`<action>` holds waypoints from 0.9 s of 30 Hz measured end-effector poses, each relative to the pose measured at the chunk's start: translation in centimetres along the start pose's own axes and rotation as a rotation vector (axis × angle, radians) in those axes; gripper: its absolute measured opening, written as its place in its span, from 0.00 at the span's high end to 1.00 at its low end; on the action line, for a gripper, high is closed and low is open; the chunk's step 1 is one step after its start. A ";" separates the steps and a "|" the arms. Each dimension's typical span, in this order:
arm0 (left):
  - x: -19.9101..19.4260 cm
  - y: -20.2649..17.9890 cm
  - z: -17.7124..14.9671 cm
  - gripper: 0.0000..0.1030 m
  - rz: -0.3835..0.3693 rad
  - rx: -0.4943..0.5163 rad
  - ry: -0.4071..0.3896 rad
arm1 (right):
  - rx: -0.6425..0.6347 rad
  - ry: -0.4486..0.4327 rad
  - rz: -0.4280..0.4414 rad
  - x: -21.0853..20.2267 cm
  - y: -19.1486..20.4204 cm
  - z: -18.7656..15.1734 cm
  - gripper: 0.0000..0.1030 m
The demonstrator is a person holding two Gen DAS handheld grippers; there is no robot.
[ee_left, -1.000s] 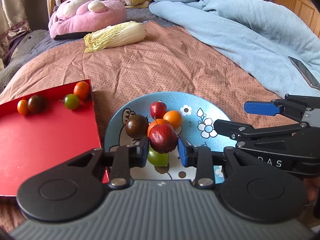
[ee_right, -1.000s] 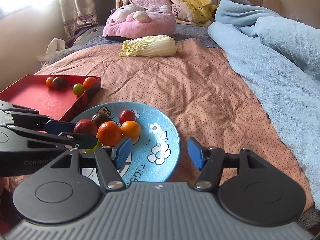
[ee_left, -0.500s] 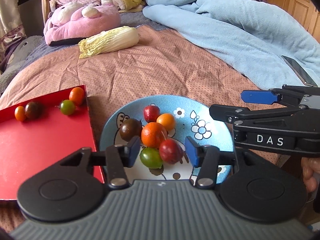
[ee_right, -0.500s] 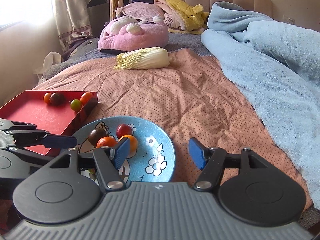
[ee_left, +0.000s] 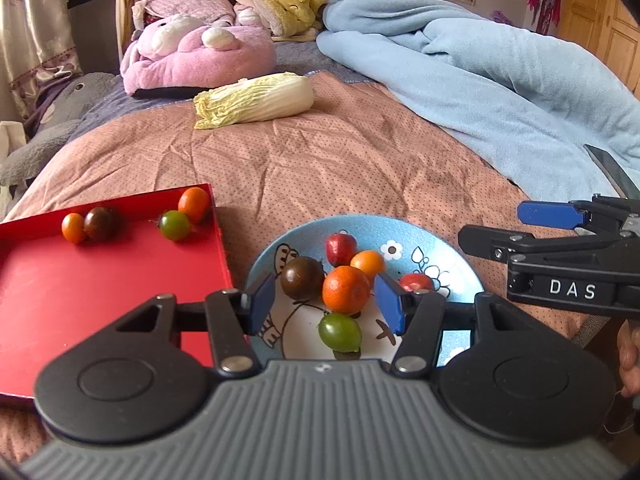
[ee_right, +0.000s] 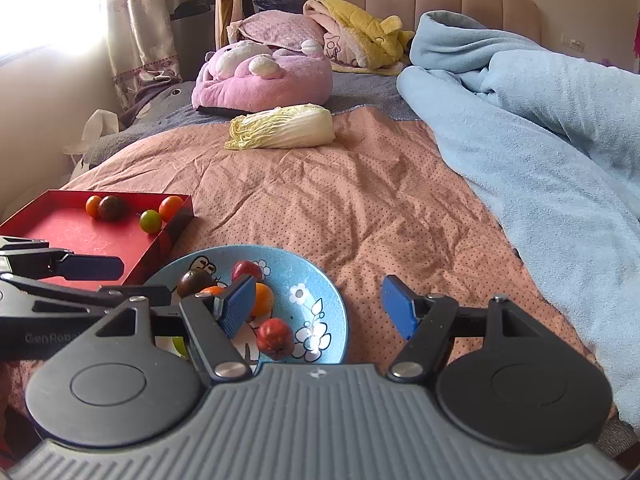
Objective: Organize fruits
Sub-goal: 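Lower the red tomato onto the plate and open the left gripper, then move both open grippers back over the red tray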
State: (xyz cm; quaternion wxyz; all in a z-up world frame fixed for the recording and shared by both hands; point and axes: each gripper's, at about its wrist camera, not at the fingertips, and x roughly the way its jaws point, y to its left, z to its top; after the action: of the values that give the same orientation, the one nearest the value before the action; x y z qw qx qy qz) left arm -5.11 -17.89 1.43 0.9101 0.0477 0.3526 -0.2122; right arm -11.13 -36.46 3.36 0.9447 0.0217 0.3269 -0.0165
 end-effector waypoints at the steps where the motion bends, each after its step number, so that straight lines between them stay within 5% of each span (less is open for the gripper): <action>1: 0.0 0.3 0.1 0.44 0.009 -0.007 -0.001 | -0.005 0.003 0.002 0.0 0.2 -0.1 0.28; 27: -1.7 8.1 1.7 0.44 0.172 -0.102 -0.019 | -0.145 0.065 0.238 1.4 8.9 0.8 0.28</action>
State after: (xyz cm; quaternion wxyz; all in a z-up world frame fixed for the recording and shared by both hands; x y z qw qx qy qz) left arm -1.72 -10.38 3.33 0.9295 0.0294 0.3489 -0.1155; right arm -9.17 -27.60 3.43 0.9280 -0.0076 0.3526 0.1198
